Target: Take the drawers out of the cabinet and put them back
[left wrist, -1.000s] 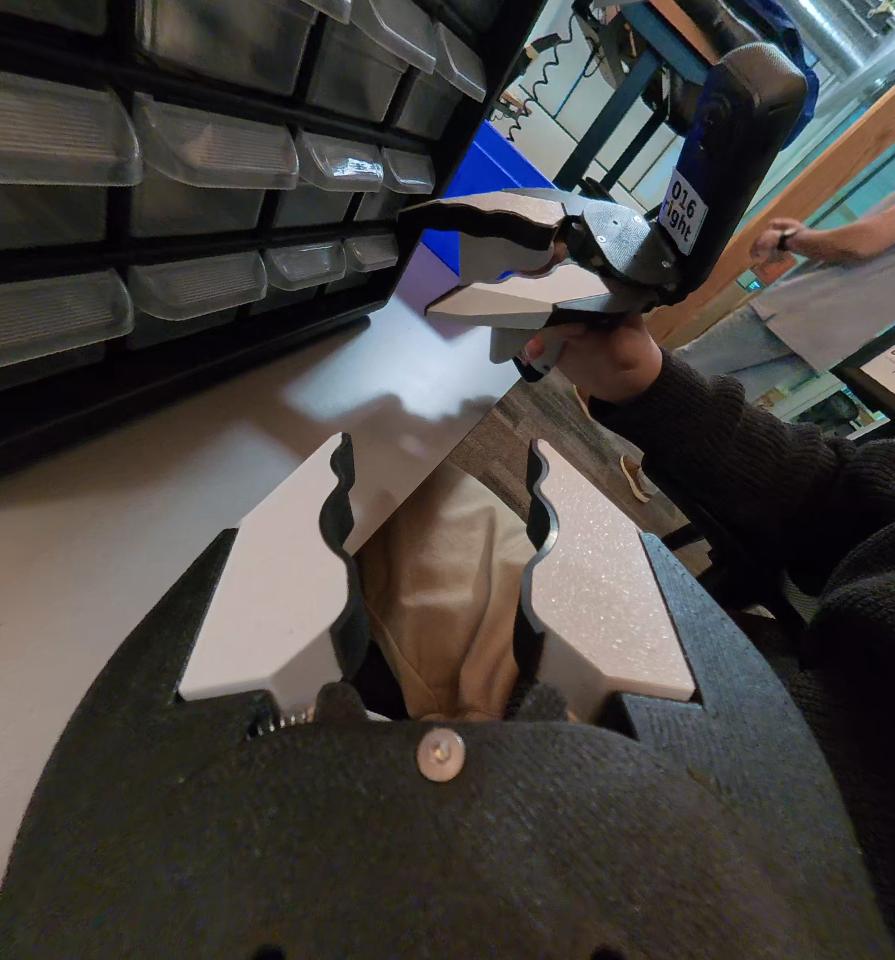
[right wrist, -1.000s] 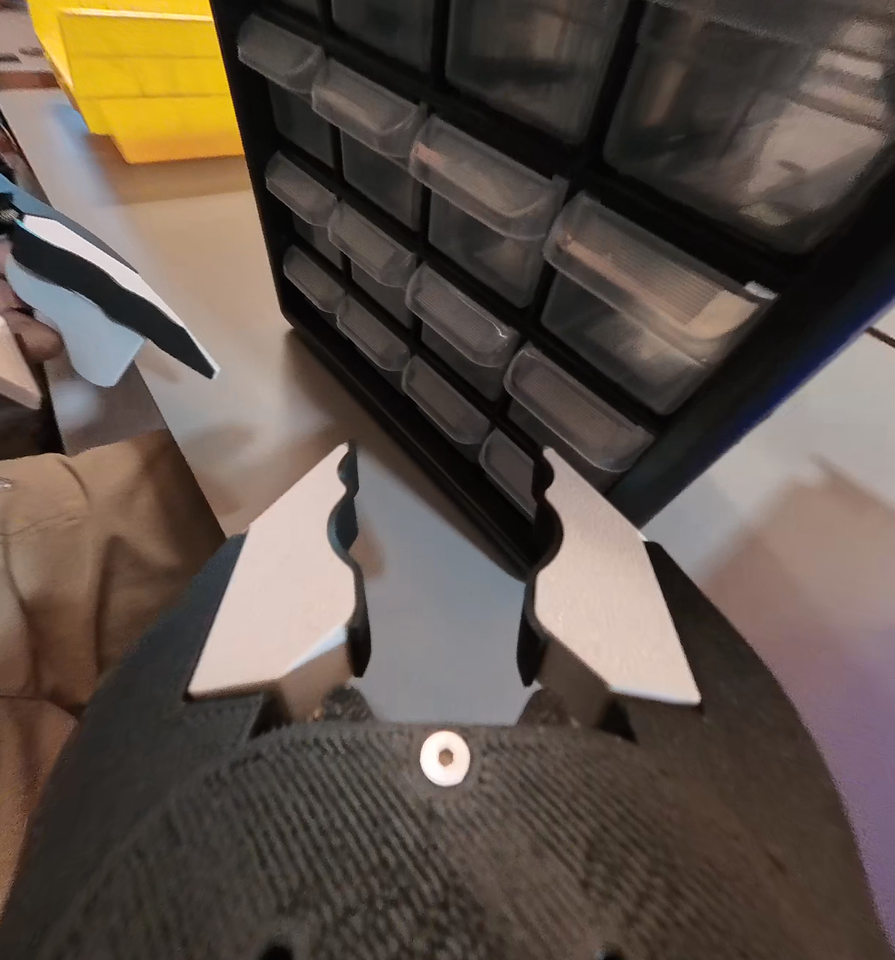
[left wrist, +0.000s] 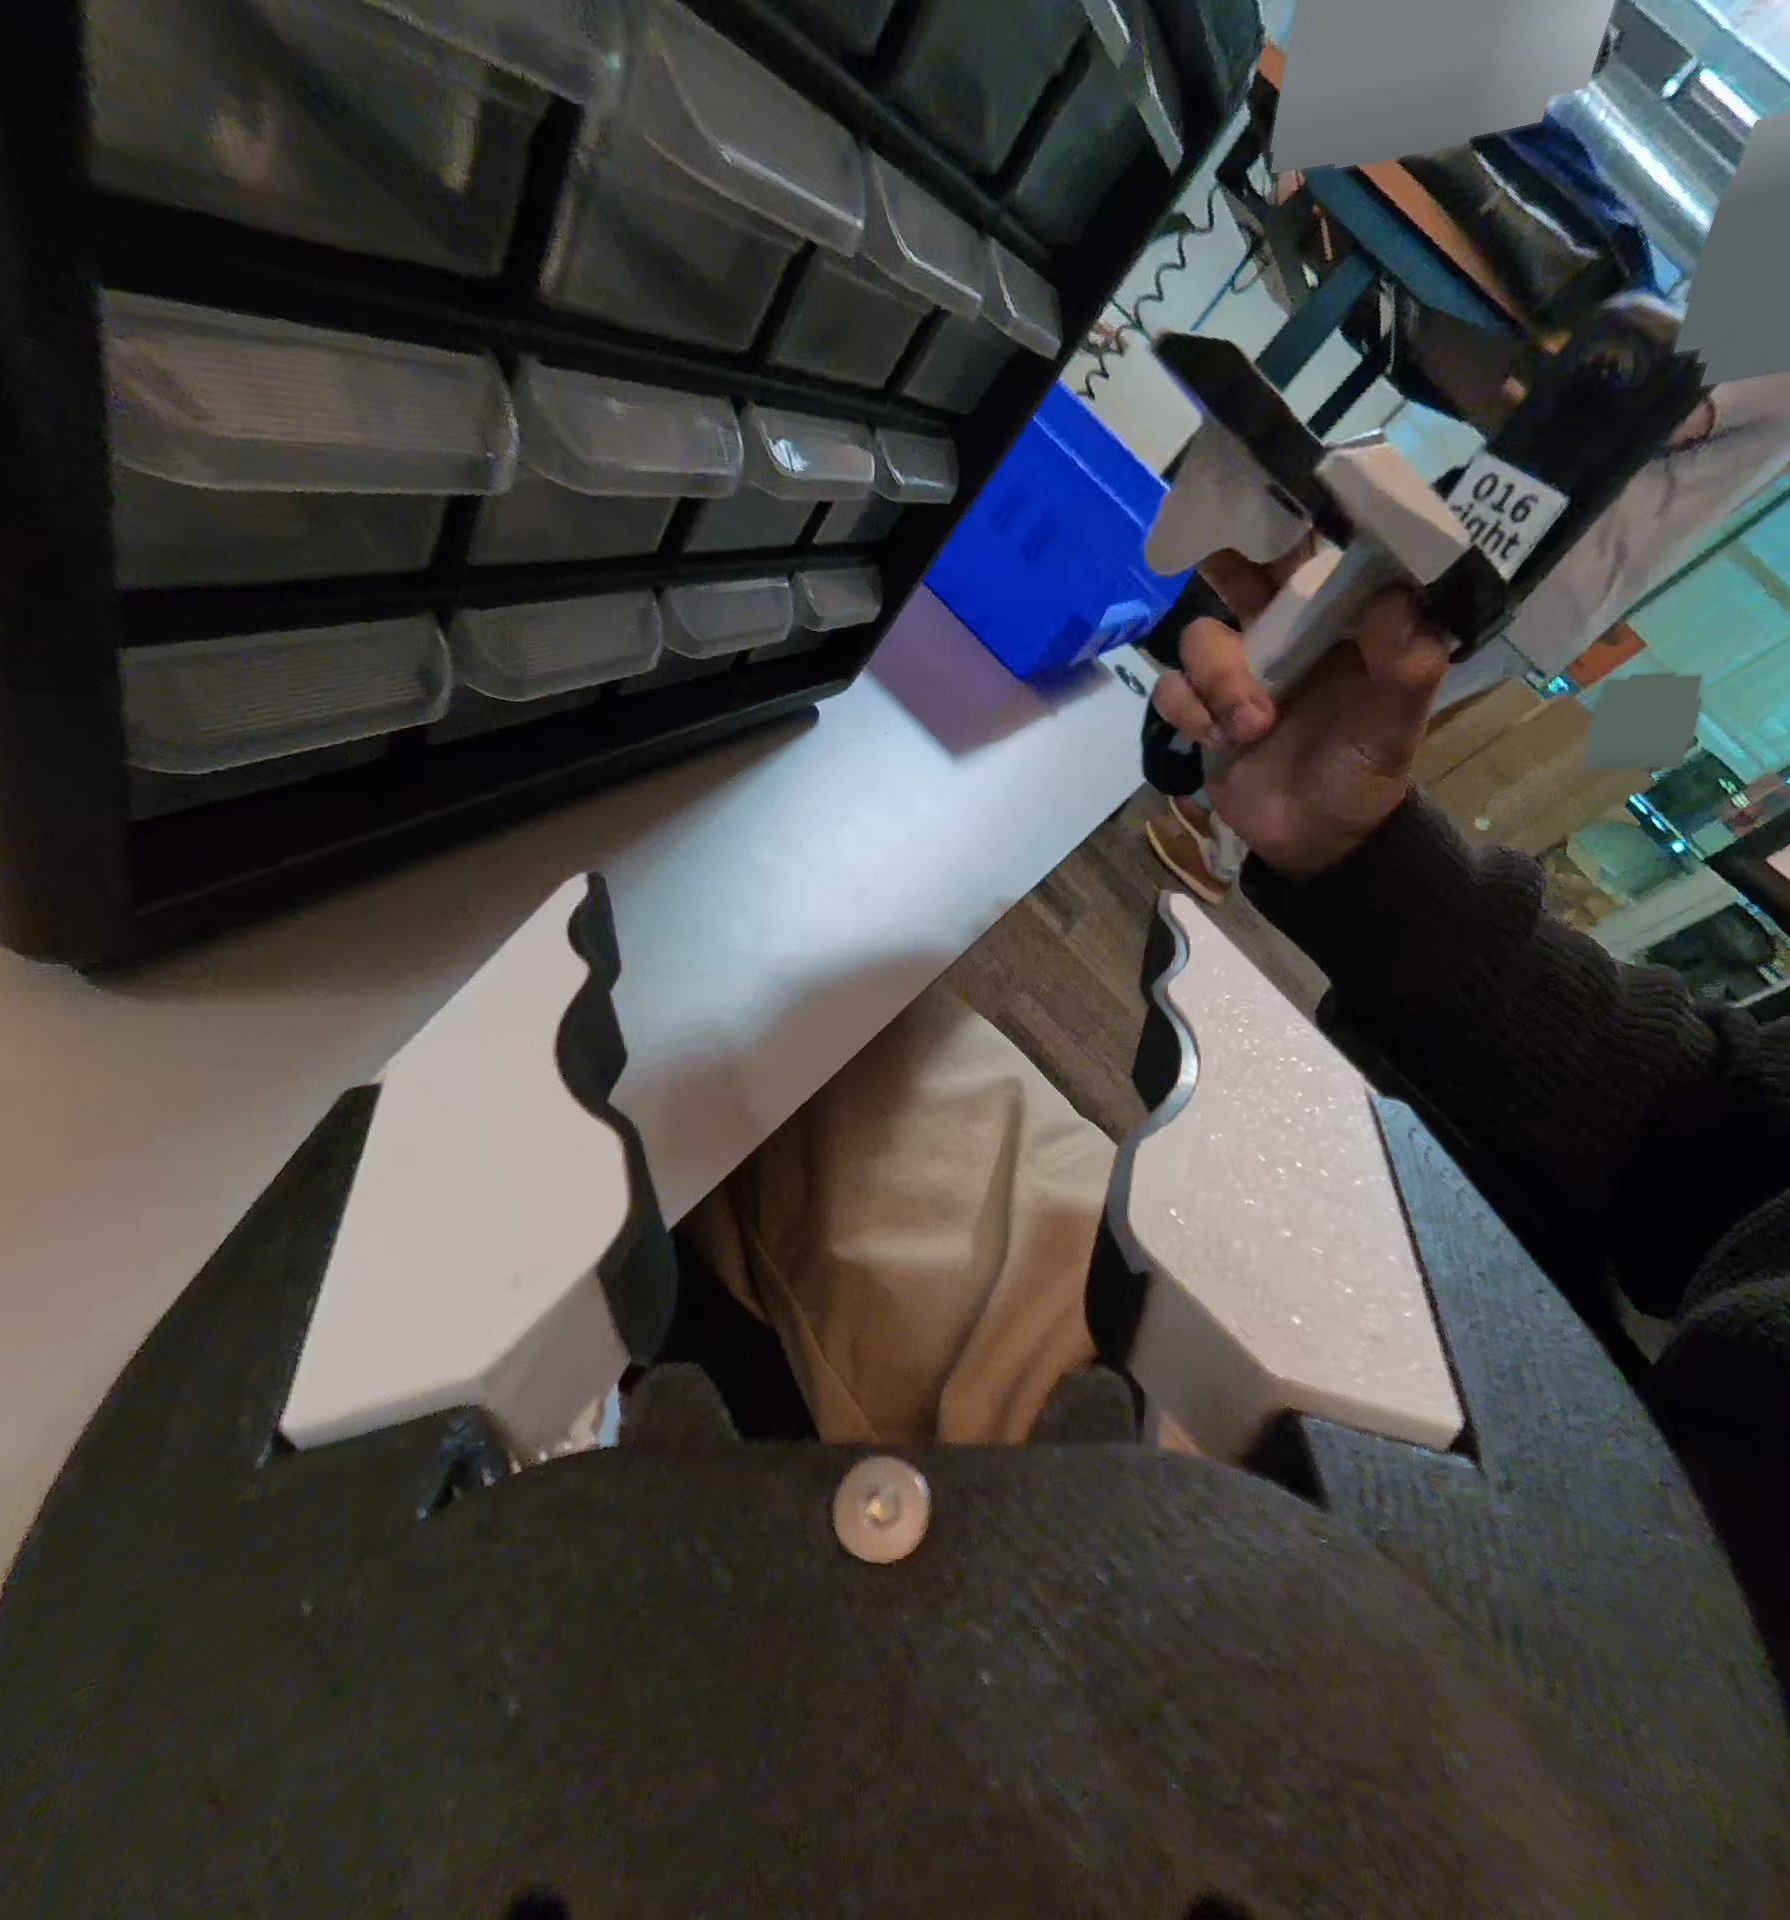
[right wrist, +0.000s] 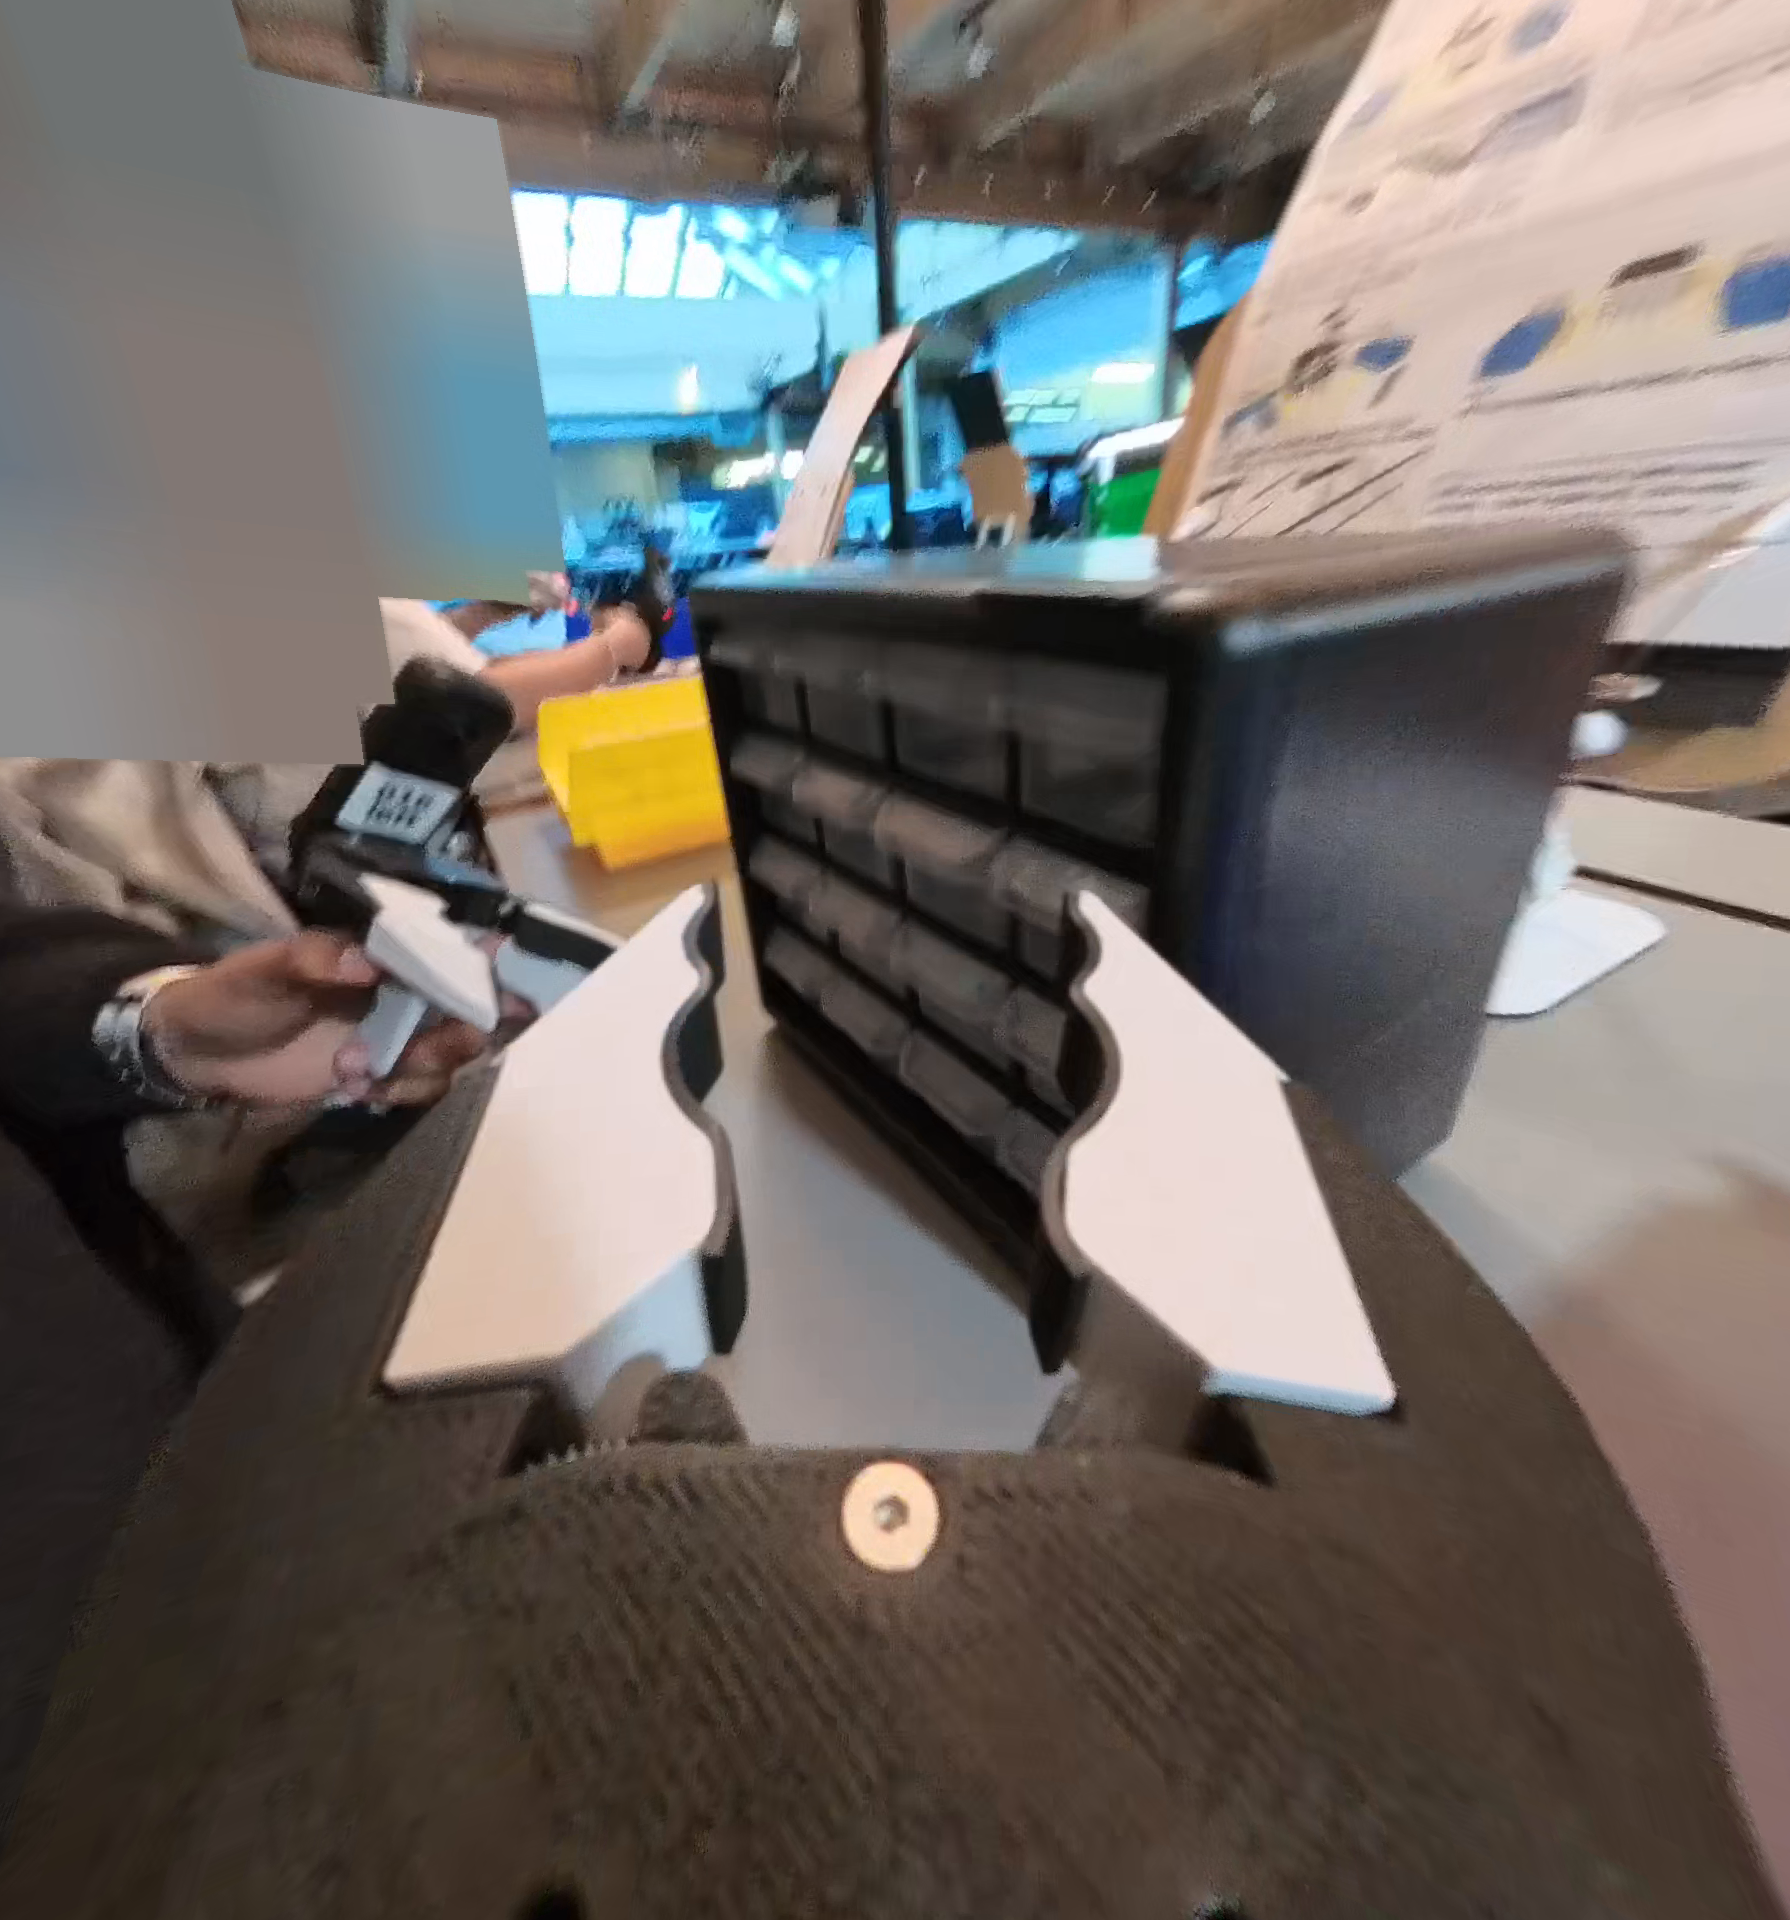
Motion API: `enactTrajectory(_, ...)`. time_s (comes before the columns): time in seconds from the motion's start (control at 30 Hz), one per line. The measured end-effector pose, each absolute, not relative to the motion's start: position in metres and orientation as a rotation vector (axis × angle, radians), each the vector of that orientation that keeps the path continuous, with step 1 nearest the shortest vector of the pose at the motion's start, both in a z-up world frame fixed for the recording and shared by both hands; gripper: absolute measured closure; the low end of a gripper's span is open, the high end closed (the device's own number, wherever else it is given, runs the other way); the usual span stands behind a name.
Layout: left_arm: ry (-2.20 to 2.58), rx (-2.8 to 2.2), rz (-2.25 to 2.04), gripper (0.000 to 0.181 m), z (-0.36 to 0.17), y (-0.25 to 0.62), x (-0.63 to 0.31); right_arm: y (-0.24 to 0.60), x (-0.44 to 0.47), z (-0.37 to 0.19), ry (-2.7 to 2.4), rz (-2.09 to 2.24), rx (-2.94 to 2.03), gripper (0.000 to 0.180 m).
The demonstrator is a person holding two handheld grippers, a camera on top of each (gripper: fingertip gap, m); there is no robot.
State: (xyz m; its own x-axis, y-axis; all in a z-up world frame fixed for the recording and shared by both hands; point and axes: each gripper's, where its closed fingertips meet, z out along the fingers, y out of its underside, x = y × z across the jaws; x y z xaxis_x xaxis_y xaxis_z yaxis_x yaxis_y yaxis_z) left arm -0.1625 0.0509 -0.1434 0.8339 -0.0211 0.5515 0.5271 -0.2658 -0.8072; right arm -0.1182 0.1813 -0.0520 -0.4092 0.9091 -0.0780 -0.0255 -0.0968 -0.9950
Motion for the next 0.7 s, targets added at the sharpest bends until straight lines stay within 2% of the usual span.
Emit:
enactTrajectory(0.17, -0.381, -1.773, -0.533, 0.078, -0.141, 0.05, -0.163, 0.239, -0.099, -0.034, -1.217, 1.526, -1.067, 0.117)
enactTrajectory(0.27, -0.348, -1.779, -0.564, 0.089, -0.14, 0.05, -0.156, 0.257, -0.092, -0.029, -1.157, 1.488, -1.083, 0.122)
enactTrajectory(0.57, -0.317, -1.764, -0.572, 0.102, -0.136, 0.049, -0.153, 0.235, -0.119, -0.073, -1.317, 1.402, -1.17, 0.125)
enactTrajectory(0.7, -0.334, -1.726, -0.543, 0.107, -0.129, 0.047, -0.161, 0.225, -0.126, -0.082, -1.331, 1.418, -1.178, 0.137)
